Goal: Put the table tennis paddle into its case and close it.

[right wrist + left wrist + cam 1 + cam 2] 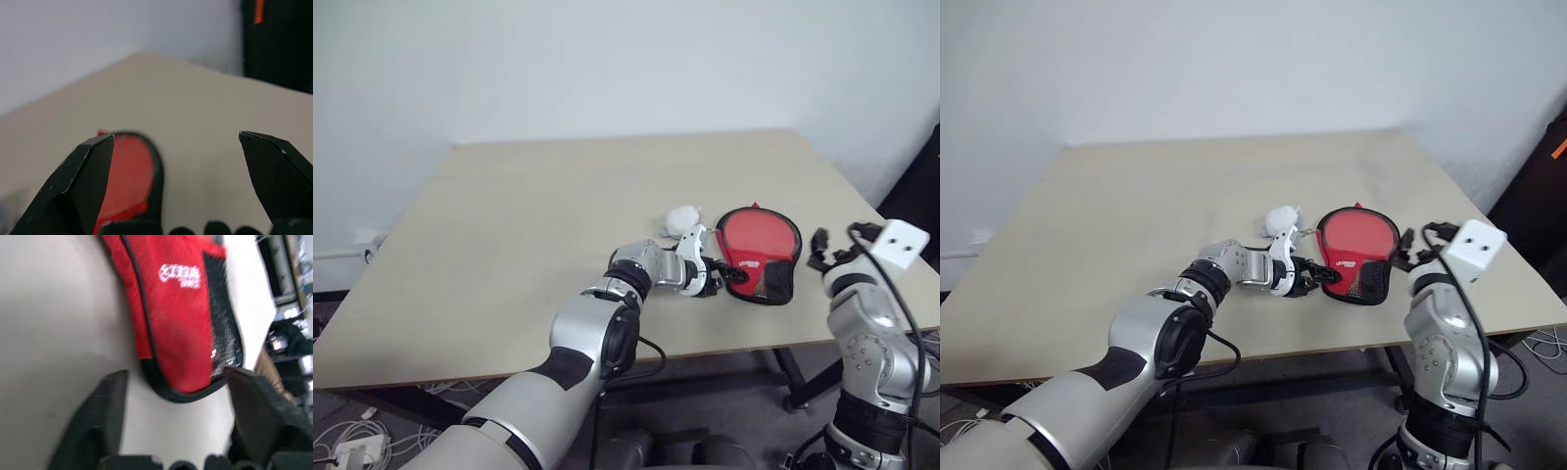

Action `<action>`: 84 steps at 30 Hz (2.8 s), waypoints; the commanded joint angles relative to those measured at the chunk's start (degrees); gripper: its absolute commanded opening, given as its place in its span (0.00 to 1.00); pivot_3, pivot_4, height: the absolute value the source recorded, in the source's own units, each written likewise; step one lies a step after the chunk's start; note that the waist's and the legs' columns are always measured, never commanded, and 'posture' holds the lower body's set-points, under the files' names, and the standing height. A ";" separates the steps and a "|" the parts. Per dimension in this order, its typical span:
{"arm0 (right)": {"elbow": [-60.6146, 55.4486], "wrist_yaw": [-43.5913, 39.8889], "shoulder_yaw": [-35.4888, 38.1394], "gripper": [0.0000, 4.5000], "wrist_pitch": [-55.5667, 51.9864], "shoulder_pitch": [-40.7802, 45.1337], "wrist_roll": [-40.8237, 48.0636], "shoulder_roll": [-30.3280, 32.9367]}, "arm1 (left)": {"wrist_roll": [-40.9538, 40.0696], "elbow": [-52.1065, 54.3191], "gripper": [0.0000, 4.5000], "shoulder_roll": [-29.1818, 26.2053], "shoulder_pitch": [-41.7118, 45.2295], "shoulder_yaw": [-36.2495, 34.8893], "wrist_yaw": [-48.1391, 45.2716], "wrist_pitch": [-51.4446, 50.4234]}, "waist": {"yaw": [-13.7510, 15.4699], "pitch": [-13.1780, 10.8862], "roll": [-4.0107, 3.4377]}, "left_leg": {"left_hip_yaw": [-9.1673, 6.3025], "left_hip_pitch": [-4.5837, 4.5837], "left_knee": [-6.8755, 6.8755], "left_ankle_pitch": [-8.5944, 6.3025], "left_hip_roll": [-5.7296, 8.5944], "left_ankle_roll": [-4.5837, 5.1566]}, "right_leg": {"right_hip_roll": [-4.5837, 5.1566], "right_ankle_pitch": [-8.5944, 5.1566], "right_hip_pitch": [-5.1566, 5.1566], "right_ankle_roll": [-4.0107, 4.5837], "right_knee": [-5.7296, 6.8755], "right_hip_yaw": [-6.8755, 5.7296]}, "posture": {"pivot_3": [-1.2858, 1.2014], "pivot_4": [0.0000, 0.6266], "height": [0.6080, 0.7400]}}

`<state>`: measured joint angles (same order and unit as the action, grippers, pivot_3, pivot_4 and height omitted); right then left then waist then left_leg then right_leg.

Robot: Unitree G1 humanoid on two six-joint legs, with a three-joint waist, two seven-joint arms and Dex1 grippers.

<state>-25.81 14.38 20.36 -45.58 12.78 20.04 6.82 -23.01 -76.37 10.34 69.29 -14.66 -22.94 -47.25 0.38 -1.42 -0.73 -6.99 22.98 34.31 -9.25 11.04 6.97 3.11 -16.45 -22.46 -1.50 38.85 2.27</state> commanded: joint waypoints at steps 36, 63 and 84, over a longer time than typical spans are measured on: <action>0.76 -4.20 -8.24 0.99 -1.28 -1.42 -3.05 0.00 | 7.30 11.05 0.77 1.46 -3.63 12.77 -22.93 9.79 | -0.12 1.55 -0.78 | 0.00 -0.25 -0.14 -0.08 -0.08 0.08 | -0.06 -0.01 0.24 0.01 -0.13 0.00 | 0.52 0.00 1.00; 8.96 -6.92 -8.53 0.99 11.08 1.18 -5.30 0.89 | 13.18 33.42 0.77 -20.17 -7.86 19.91 -49.43 34.97 | -0.43 2.42 -2.21 | 0.14 -0.38 -0.30 -0.53 -0.20 0.48 | -0.12 -0.13 0.19 -0.01 -0.11 0.16 | 0.52 0.00 1.00; 12.01 -8.02 -9.11 0.99 16.74 0.94 -7.08 1.79 | 15.85 35.54 0.77 -22.19 -12.15 21.78 -50.27 38.60 | 0.05 2.55 -2.46 | -0.11 -0.39 -0.31 -0.76 -0.33 0.10 | -0.26 -0.39 0.18 0.25 -0.08 -0.02 | 0.52 0.00 1.00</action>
<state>-20.56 3.14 2.89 -10.88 -13.82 4.06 8.33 -33.25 -75.02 7.71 47.88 -20.65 -52.72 -35.25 0.43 1.13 -3.18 -7.12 22.59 34.00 -10.03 10.71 7.05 2.85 -16.87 -22.27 -1.25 38.78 2.23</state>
